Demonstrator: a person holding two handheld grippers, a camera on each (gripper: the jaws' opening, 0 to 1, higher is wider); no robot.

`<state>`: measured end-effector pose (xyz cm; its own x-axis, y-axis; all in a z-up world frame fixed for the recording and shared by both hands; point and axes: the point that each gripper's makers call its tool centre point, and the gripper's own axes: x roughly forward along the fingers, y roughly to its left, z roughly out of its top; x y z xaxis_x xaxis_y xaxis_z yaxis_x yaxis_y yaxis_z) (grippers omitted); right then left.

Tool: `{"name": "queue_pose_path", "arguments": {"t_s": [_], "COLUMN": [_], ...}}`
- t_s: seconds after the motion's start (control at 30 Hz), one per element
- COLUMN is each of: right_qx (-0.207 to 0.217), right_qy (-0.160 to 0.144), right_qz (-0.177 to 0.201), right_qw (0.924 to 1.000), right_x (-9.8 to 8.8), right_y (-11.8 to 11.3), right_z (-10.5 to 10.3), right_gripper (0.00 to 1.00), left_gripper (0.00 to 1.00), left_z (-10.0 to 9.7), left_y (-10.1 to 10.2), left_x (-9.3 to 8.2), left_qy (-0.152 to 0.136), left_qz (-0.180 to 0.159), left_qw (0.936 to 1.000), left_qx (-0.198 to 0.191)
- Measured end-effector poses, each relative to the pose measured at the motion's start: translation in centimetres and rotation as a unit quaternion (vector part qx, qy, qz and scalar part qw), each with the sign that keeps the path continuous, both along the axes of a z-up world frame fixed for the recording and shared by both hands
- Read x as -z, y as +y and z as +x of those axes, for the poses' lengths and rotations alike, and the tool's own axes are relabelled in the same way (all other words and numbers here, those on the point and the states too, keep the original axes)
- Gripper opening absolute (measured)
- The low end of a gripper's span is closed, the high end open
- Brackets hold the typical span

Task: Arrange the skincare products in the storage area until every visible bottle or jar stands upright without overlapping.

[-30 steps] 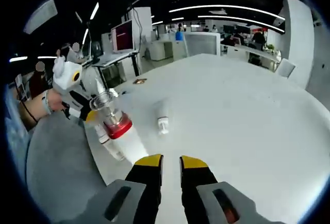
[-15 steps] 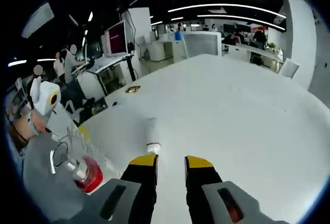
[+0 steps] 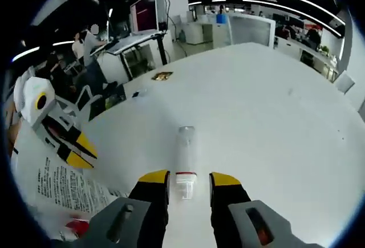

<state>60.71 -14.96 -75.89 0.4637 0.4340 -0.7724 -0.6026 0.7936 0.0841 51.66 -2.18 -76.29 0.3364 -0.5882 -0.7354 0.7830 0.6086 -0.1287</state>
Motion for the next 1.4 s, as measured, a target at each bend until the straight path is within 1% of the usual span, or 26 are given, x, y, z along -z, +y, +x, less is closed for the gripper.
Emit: {"name": "queue_pose_path", "arguments": {"t_s": [0.03,0.1,0.17,0.27,0.37,0.5,0.57,0.6,0.63,0.67,0.7,0.73,0.8,1.13,1.2,1.27,1.33,1.4], "right_qx": [-0.01,-0.018,-0.029,-0.042,-0.056,-0.074,-0.08,-0.088,-0.09,-0.083,-0.06,-0.068,-0.067,-0.065,-0.065,-0.06,-0.051,-0.025], "right_qy": [0.009,0.014,0.017,0.024,0.037,0.057,0.06,0.062,0.064,0.059,0.072,0.068,0.065,0.051,0.042,0.026,0.02,0.015], "right_qz": [-0.012,-0.019,-0.036,-0.056,-0.077,-0.106,-0.128,-0.144,-0.151,-0.114,-0.118,-0.128,-0.126,-0.121,-0.126,-0.147,-0.141,-0.116], "right_qw": [0.9998,0.9995,0.9988,0.9972,0.9947,0.99,0.9867,0.9838,0.9823,0.9883,0.9886,0.9871,0.9876,0.9892,0.989,0.987,0.9884,0.9928], "right_x": [0.4,0.8,1.2,2.0,2.9,4.2,4.9,5.3,5.6,5.2,5.3,5.2,5.4,5.2,5.2,4.9,4.6,3.7], "right_y": [0.2,0.9,1.2,1.6,1.8,1.6,1.2,0.9,0.8,1.9,1.5,1.0,1.1,1.1,0.8,-0.2,-0.8,-1.4], "right_z": [0.1,0.4,0.7,1.0,1.0,0.6,0.5,0.4,0.3,0.4,0.1,0.1,0.2,0.3,0.6,1.1,1.4,1.8], "right_gripper": [0.24,0.24,0.25,0.24,0.25,0.25,0.23,0.22,0.21,0.16,0.15,0.15,0.15,0.14,0.14,0.14,0.14,0.14], "left_gripper": [0.1,0.1,0.1,0.1,0.1,0.1,0.1,0.1,0.1,0.1,0.1,0.1,0.1,0.11,0.11,0.12,0.12,0.12], "left_z": [0.0,0.0,0.0,-0.1,-0.1,-0.1,-0.2,-0.2,-0.2,-0.2,-0.2,-0.2,-0.2,-0.3,-0.3,-0.3,-0.3,-0.2], "left_y": [0.0,-0.1,0.0,0.0,0.0,-0.1,0.0,0.0,0.0,0.0,0.0,0.0,0.0,-0.1,-0.2,-0.4,-0.4,-0.3], "left_x": [0.0,0.0,0.0,0.1,0.1,0.2,0.3,0.3,0.3,0.3,0.3,0.3,0.3,0.4,0.1,-0.2,-0.2,-0.2], "left_qy": [0.0,0.002,0.002,0.003,0.004,0.004,0.003,0.003,0.002,0.001,0.001,0.002,0.002,-0.001,-0.005,-0.007,-0.007,-0.01], "left_qz": [-0.001,-0.002,-0.001,0.001,0.001,0.003,0.007,0.009,0.01,0.011,0.011,0.01,0.011,0.015,0.01,0.002,0.001,0.004], "left_qw": [1.0,1.0,1.0,1.0,1.0,1.0,0.9999,0.9999,0.9999,0.9999,0.9999,0.9999,0.9999,0.9997,0.9997,0.9997,0.9997,0.9997], "left_qx": [0.0,0.0,0.0,0.002,0.003,0.005,0.008,0.009,0.01,0.011,0.011,0.011,0.011,0.018,0.02,0.021,0.022,0.023]}}
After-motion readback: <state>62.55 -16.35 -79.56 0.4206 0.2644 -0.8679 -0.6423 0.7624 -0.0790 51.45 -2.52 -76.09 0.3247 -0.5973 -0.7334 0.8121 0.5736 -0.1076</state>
